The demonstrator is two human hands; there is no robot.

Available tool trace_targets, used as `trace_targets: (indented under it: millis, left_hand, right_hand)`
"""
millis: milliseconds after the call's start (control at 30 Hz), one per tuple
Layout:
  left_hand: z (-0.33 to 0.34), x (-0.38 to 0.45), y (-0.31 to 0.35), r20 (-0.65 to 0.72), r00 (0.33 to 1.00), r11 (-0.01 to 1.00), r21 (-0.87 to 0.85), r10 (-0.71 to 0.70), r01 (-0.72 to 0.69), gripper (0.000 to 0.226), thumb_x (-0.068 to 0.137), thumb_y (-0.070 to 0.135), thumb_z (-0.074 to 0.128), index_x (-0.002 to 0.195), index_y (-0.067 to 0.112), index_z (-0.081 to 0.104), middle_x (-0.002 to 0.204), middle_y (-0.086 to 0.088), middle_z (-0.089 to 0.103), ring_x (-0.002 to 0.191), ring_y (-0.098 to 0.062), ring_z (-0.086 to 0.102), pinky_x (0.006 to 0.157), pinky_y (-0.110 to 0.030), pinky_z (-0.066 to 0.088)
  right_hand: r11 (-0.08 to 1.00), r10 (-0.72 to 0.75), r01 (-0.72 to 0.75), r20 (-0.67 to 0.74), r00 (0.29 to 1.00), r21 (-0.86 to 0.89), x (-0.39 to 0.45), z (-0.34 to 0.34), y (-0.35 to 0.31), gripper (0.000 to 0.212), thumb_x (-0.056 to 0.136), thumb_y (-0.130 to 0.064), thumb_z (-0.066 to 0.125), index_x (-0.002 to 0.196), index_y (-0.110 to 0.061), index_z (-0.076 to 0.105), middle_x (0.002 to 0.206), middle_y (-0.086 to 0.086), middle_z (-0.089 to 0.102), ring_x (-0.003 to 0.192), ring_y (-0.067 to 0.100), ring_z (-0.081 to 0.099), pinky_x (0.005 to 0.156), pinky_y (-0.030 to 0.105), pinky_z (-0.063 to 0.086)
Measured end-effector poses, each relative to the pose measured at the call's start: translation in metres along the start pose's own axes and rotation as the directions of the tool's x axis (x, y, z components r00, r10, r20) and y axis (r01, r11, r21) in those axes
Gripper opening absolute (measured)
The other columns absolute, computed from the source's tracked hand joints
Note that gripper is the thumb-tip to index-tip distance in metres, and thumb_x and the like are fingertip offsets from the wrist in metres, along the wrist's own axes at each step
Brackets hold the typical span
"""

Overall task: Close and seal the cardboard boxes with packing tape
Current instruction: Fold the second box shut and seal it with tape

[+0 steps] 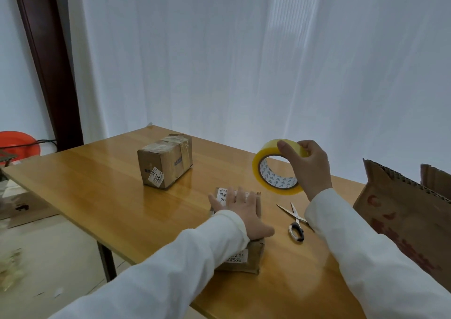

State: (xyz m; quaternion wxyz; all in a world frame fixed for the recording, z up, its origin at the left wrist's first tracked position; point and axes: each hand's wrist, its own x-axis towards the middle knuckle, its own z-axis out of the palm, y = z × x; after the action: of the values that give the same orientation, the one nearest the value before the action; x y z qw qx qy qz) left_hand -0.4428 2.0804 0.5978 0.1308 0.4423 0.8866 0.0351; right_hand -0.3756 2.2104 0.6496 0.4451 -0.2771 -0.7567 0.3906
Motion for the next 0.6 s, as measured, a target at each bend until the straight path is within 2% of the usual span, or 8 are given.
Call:
trace_targets:
  millis: [133, 300, 367, 400, 433, 500, 533, 600]
  left_hand:
    - [-0.006, 0.008, -0.006, 0.062, 0.998, 1.000, 0.023, -0.001, -0.001, 0.091, 0.083, 0.043, 0.056, 0.150, 0.028, -0.002, 0.158, 0.002, -0.013, 0.144, -0.024, -0.018, 0.104, -0.072, -0.009]
    - [-0.006, 0.007, -0.003, 0.060, 0.998, 0.995, 0.096, -0.003, -0.003, 0.085, 0.087, 0.032, 0.054, 0.150, 0.025, -0.002, 0.158, 0.002, -0.012, 0.145, -0.026, -0.015, 0.103, -0.074, -0.004]
    - [-0.008, 0.008, -0.008, -0.009, 1.000, 1.000, -0.001, 0.027, -0.027, 0.070, 0.088, 0.039, 0.052, 0.148, 0.025, 0.019, 0.157, 0.000, 0.012, 0.145, -0.028, 0.004, 0.105, -0.073, 0.000]
    - [-0.011, 0.009, -0.012, -0.094, 0.995, 0.987, -0.155, 0.035, -0.049, 0.057, 0.089, 0.043, 0.049, 0.141, 0.025, 0.034, 0.149, -0.002, 0.030, 0.141, -0.029, 0.019, 0.108, -0.068, 0.006]
    - [-0.016, 0.010, -0.017, -0.199, 0.980, 0.916, -0.391, 0.010, -0.089, 0.044, 0.092, 0.044, 0.045, 0.131, 0.025, 0.047, 0.139, -0.002, 0.045, 0.133, -0.027, 0.034, 0.111, -0.059, 0.015]
    - [-0.026, 0.007, -0.022, -0.341, 0.933, 0.553, -0.803, -0.116, -0.225, 0.030, 0.098, 0.037, 0.038, 0.114, 0.023, 0.059, 0.123, 0.000, 0.061, 0.117, -0.019, 0.051, 0.102, -0.035, 0.032]
    - [-0.032, 0.005, -0.023, -0.355, 0.922, 0.408, -0.873, -0.156, -0.267, 0.029, 0.100, 0.037, 0.036, 0.108, 0.023, 0.061, 0.117, 0.001, 0.064, 0.113, -0.016, 0.055, 0.099, -0.032, 0.035]
    - [-0.039, 0.006, -0.027, -0.307, 0.946, 0.284, -0.921, -0.105, -0.267, 0.032, 0.098, 0.048, 0.036, 0.098, 0.026, 0.059, 0.108, 0.006, 0.065, 0.105, -0.012, 0.059, 0.101, -0.037, 0.038]
  right_hand:
    - [1.000, 0.006, -0.006, 0.008, 1.000, -0.020, 0.000, -0.004, 0.007, 0.063, 0.063, -0.068, 0.059, 0.102, -0.019, 0.056, 0.097, 0.000, 0.057, 0.091, 0.020, 0.052, 0.071, 0.029, 0.039]
    - [1.000, 0.031, -0.031, 0.014, 0.999, -0.002, 0.000, -0.008, 0.015, 0.046, 0.078, -0.055, 0.068, 0.102, -0.017, 0.057, 0.095, 0.001, 0.059, 0.091, 0.022, 0.056, 0.070, 0.029, 0.039]
    - [0.999, 0.031, -0.032, 0.030, 0.999, 0.003, 0.000, -0.008, 0.016, 0.044, 0.078, -0.055, 0.068, 0.101, -0.018, 0.057, 0.094, 0.001, 0.060, 0.089, 0.024, 0.058, 0.069, 0.030, 0.040]
    - [0.999, 0.033, -0.033, 0.037, 0.999, 0.011, 0.000, -0.008, 0.015, 0.046, 0.076, -0.057, 0.069, 0.100, -0.019, 0.057, 0.092, 0.001, 0.060, 0.088, 0.025, 0.059, 0.069, 0.030, 0.041]
    - [0.999, 0.031, -0.032, 0.042, 0.999, 0.021, -0.001, -0.007, 0.013, 0.049, 0.073, -0.060, 0.069, 0.099, -0.020, 0.056, 0.091, -0.001, 0.060, 0.087, 0.025, 0.059, 0.068, 0.029, 0.042]
    - [1.000, 0.005, -0.006, 0.041, 0.999, 0.020, -0.003, -0.006, 0.007, 0.054, 0.068, -0.063, 0.067, 0.099, -0.021, 0.056, 0.088, -0.005, 0.058, 0.086, 0.020, 0.058, 0.064, 0.026, 0.042]
    - [1.000, -0.022, 0.022, 0.040, 0.999, 0.005, -0.005, -0.004, 0.003, 0.054, 0.067, -0.063, 0.067, 0.099, -0.021, 0.056, 0.087, -0.008, 0.057, 0.084, 0.016, 0.056, 0.063, 0.023, 0.041]
    - [0.995, -0.097, 0.099, 0.062, 0.993, -0.026, -0.009, -0.001, -0.006, 0.055, 0.063, -0.063, 0.065, 0.100, -0.023, 0.054, 0.087, -0.014, 0.054, 0.081, 0.006, 0.052, 0.062, 0.019, 0.039]
